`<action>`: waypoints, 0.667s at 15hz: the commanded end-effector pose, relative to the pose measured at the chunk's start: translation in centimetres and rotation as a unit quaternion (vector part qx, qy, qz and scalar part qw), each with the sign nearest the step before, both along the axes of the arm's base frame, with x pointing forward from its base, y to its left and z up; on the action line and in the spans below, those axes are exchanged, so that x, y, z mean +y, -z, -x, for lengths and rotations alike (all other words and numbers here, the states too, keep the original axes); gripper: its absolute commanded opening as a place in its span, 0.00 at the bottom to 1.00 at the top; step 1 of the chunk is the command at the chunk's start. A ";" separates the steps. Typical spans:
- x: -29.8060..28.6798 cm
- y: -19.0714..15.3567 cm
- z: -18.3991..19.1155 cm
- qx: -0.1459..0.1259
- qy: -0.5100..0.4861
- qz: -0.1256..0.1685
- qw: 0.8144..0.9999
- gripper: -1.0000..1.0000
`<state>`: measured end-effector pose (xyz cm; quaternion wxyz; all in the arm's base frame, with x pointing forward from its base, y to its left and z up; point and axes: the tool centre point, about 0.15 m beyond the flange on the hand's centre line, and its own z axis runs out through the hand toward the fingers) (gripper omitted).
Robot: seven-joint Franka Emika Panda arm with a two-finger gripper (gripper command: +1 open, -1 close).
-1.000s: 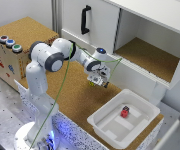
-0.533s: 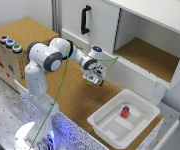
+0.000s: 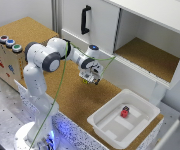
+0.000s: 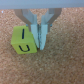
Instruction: Slide the yellow block towards the left
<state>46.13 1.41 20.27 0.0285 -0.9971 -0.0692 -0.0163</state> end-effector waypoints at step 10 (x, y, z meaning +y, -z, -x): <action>9.6 1.3 2.8 -0.006 0.080 0.070 0.994 0.00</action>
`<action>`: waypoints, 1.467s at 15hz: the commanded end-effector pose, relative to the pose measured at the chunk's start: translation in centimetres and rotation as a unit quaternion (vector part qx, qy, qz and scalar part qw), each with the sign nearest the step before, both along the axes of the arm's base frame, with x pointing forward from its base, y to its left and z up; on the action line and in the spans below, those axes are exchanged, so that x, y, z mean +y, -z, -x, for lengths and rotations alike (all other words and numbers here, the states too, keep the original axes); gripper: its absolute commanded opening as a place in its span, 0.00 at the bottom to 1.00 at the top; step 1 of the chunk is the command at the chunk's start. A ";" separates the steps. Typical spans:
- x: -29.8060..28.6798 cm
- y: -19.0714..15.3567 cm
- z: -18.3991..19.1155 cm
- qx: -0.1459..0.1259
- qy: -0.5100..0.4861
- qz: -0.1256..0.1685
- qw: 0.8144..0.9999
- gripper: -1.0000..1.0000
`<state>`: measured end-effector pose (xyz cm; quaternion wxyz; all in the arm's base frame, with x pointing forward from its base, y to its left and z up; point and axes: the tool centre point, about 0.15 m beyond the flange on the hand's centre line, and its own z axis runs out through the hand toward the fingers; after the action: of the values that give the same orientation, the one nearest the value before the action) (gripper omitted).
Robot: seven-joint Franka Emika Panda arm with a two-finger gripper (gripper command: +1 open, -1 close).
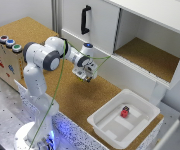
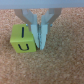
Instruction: Slide the yellow block towards the left
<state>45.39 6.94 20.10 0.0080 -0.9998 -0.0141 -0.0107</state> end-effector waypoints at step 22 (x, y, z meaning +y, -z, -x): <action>10.3 -1.2 2.0 -0.040 0.013 0.016 0.999 0.00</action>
<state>43.15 18.35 20.67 0.0098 -0.9993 -0.0214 -0.0306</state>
